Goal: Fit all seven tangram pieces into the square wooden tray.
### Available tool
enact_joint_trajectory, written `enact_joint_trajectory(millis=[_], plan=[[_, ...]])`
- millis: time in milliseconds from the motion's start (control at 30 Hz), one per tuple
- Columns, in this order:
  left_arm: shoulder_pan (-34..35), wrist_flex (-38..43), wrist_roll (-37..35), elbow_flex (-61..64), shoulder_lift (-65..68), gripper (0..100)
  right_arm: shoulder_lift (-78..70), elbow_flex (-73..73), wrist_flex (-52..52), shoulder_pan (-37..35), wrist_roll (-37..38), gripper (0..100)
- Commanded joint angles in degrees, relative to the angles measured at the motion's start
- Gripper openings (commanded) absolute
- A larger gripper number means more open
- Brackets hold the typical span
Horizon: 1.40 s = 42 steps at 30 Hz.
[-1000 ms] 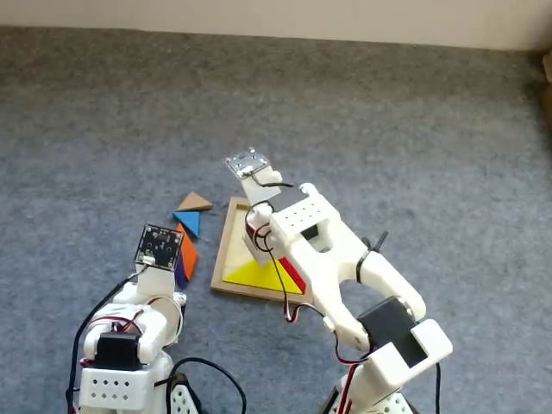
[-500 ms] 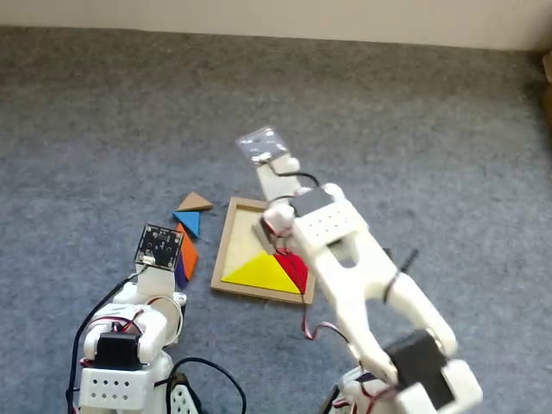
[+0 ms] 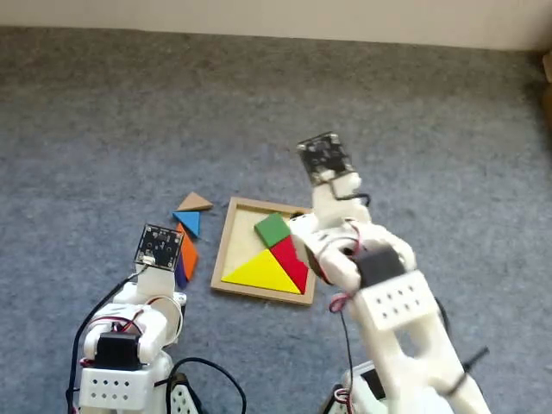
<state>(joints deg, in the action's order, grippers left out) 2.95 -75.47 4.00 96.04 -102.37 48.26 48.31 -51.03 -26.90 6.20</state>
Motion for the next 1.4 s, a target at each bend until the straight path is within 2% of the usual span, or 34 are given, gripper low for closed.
enact_joint_trajectory(millis=[0,167,300,400,533,800,1367], plan=[[0.84,-0.26,0.35,1.1,-2.15,1,9.1,-0.57,-0.84,2.59,-0.62,14.2],[0.84,-0.26,0.35,1.1,-2.15,1,16.04,0.22,-5.58,4.09,-0.62,14.2],[0.84,-0.26,0.35,1.1,-2.15,1,17.63,6.55,-6.11,4.09,-0.62,14.2],[0.84,-0.26,0.35,1.1,-2.15,1,18.07,13.14,-1.01,4.09,-1.32,14.2],[0.84,-0.26,0.35,1.1,-2.15,1,18.77,19.03,4.7,4.09,-8.44,14.2],[0.84,-0.26,0.35,1.1,-2.15,1,24.48,25.45,8.22,4.18,-8.62,14.2],[0.84,-0.26,0.35,1.1,-2.15,1,57.63,41.71,7.87,4.26,-8.7,14.2]])
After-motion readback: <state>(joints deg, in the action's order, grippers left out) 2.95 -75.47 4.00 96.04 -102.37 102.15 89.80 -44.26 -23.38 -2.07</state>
